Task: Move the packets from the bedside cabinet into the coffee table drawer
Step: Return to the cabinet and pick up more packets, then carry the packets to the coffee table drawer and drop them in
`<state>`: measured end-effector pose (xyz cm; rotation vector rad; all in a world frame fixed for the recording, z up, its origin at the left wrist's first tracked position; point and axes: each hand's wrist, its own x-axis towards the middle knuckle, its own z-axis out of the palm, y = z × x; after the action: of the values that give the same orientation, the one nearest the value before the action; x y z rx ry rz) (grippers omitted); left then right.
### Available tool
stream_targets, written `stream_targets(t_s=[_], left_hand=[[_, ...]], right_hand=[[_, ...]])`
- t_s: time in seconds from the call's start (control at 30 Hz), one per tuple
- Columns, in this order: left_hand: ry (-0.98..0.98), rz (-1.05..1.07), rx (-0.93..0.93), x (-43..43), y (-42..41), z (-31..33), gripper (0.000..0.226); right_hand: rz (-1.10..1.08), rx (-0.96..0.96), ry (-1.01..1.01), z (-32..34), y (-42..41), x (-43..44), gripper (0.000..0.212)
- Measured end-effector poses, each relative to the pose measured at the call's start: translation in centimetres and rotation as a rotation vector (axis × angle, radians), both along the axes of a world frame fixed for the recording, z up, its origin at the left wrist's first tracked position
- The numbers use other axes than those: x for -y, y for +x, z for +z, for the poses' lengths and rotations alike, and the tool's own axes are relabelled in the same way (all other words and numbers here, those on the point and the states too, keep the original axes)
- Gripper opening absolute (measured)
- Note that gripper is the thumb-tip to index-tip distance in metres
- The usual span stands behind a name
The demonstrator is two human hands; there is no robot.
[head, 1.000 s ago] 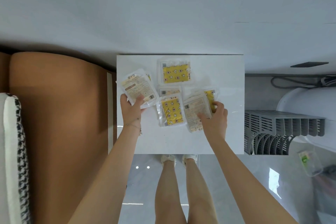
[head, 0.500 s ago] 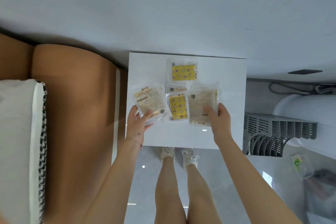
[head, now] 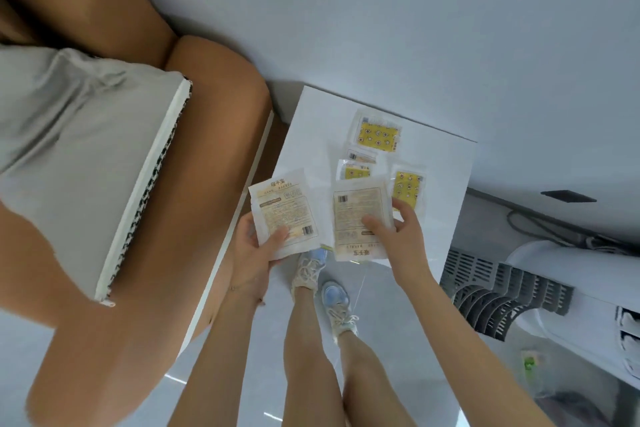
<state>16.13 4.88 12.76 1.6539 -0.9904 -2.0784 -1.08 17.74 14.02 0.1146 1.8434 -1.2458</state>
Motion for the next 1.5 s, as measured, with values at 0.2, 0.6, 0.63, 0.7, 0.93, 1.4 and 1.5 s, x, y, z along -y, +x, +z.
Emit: stream_targets(t_s=[0.2, 0.6, 0.63, 0.7, 0.93, 1.4, 1.5], left_hand=[[0.002, 0.125, -0.023, -4.4, 7.1, 4.5, 0.052], [-0.047, 0.466, -0.037, -7.5, 20.0, 10.0, 0.05], [-0.055, 0.498, -0.038, -7.8, 21.4, 9.8, 0.051], [-0.068, 0.535, -0.042, -8.0, 22.9, 9.5, 0.05], [-0.073, 0.706, -0.051, -10.4, 33.5, 8.2, 0.04], [-0.09, 0.76, 0.087, -14.2, 59.9, 8.9, 0.036], [-0.087, 0.791, 0.08, -14.7, 64.5, 9.0, 0.036]], right_hand=[[0.223, -0.004, -0.01, 4.8, 3.7, -0.7, 0.049], [0.706, -0.036, -0.071, 10.9, 14.7, 4.0, 0.055], [0.744, -0.046, -0.072, 10.6, 16.3, 4.5, 0.055], [0.78, -0.066, -0.072, 10.2, 18.3, 5.1, 0.056], [0.866, -0.078, -0.053, 9.4, 29.4, 5.3, 0.05], [0.949, -0.051, -0.078, 9.4, 54.5, 4.7, 0.043], [0.978, -0.043, -0.105, 9.7, 59.2, 5.3, 0.042]])
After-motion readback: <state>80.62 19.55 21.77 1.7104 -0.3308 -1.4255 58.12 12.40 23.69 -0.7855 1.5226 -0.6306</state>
